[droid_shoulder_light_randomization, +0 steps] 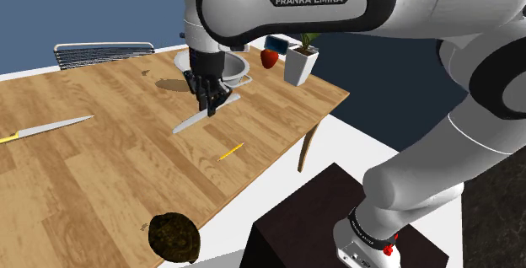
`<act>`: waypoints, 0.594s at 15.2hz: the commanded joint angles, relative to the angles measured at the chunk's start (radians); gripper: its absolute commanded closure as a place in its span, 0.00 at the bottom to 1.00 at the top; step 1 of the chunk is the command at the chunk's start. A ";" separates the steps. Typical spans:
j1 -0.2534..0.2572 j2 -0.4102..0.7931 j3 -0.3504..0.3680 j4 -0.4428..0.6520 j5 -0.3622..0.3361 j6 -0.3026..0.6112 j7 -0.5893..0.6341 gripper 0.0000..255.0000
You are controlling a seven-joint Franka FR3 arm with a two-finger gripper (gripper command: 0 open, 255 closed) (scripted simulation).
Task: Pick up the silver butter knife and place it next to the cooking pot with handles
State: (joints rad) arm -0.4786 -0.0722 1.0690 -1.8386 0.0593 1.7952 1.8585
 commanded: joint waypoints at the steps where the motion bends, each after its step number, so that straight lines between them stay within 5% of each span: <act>1: -0.022 -0.062 -0.049 -0.033 0.054 -0.002 -0.090 1.00; 9: -0.062 -0.185 -0.236 -0.140 0.130 -0.002 -0.347 1.00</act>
State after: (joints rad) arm -0.5346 -0.2513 0.8519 -1.9681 0.1877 1.7905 1.5412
